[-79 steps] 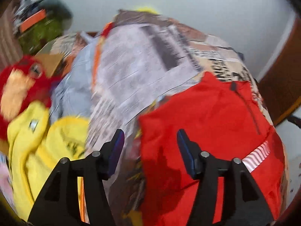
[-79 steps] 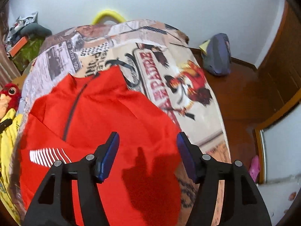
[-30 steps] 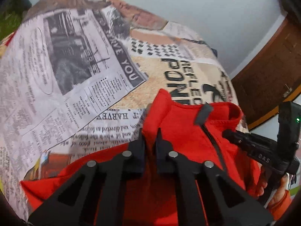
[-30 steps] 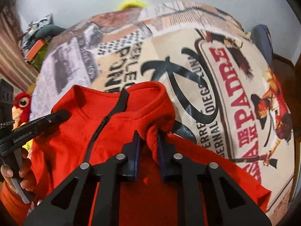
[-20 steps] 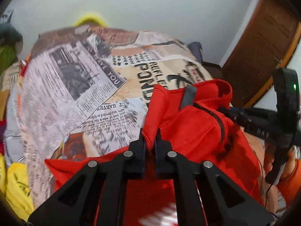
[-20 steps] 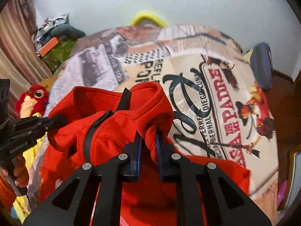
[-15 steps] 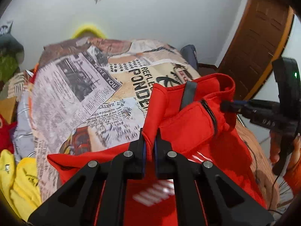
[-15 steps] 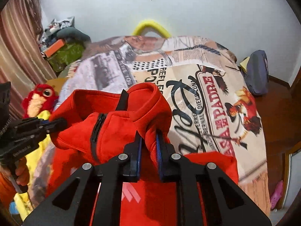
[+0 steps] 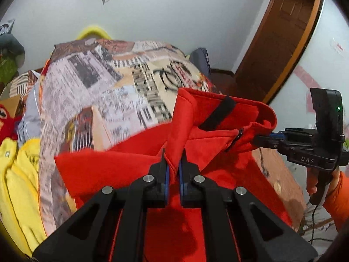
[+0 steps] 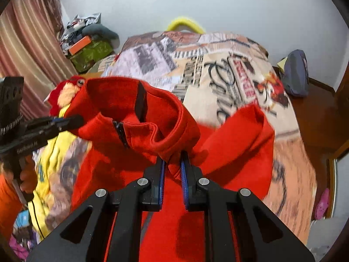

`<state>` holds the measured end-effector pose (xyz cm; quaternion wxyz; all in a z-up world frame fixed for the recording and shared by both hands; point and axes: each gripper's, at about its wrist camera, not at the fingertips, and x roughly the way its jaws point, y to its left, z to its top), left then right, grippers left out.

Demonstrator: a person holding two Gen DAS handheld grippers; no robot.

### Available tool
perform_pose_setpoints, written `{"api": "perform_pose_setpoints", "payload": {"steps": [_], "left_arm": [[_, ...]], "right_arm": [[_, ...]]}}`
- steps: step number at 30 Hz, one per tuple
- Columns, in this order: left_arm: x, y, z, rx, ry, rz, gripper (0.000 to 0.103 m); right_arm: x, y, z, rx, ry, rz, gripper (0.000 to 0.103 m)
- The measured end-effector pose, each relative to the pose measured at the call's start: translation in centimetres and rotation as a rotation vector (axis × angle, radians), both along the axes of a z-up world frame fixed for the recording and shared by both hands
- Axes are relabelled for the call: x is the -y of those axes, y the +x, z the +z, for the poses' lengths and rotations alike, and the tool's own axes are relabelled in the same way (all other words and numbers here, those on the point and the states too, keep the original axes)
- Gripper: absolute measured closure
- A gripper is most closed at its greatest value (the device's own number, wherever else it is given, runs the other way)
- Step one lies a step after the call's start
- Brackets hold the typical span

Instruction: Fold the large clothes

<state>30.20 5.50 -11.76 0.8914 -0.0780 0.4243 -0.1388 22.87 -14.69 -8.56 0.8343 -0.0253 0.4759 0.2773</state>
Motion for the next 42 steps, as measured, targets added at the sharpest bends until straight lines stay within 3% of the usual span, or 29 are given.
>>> {"api": "perform_pose_setpoints", "payload": {"steps": [3, 9, 13, 18, 23, 25, 27, 29, 32, 37, 42], "left_arm": [[0.9, -2.4, -1.7, -0.024, 0.030, -0.008, 0.097], [3.3, -7.9, -5.8, -0.040, 0.167, -0.046, 0.094], [3.8, -10.1, -8.5, -0.083, 0.236, -0.019, 0.092], [2.2, -12.2, -10.3, -0.151, 0.192, 0.016, 0.091], [-0.3, -13.4, -8.6, -0.105, 0.167, 0.112, 0.067], [-1.6, -13.7, -7.4, -0.077, 0.163, 0.153, 0.067], [-2.8, -13.3, -6.4, -0.060, 0.169, 0.182, 0.067], [-3.6, -12.8, -5.6, -0.040, 0.176, 0.212, 0.066], [-4.8, -11.2, -5.1, -0.027, 0.166, 0.247, 0.066], [-4.3, -7.4, -5.9, -0.035, 0.160, 0.222, 0.065], [-3.0, -3.4, -8.8, -0.075, 0.176, 0.186, 0.065]], "right_arm": [[0.5, -2.2, -2.1, -0.038, -0.013, -0.004, 0.091], [1.4, -6.4, -5.5, -0.060, -0.046, -0.001, 0.090], [2.1, -8.3, -6.9, -0.077, -0.069, -0.005, 0.090], [2.8, -10.6, -5.8, -0.021, -0.101, 0.011, 0.090], [3.4, -11.5, -3.9, 0.055, -0.142, 0.005, 0.090], [3.6, -11.3, -3.0, 0.087, -0.140, -0.002, 0.089], [3.7, -10.9, -2.4, 0.112, -0.132, -0.015, 0.087], [3.6, -10.2, -2.1, 0.121, -0.116, -0.030, 0.073], [2.7, -8.2, -1.8, 0.152, -0.091, -0.055, 0.060], [0.4, -4.2, -2.6, 0.132, -0.070, -0.045, 0.057], [-2.0, -0.1, -5.4, 0.062, -0.083, -0.039, 0.057]]}}
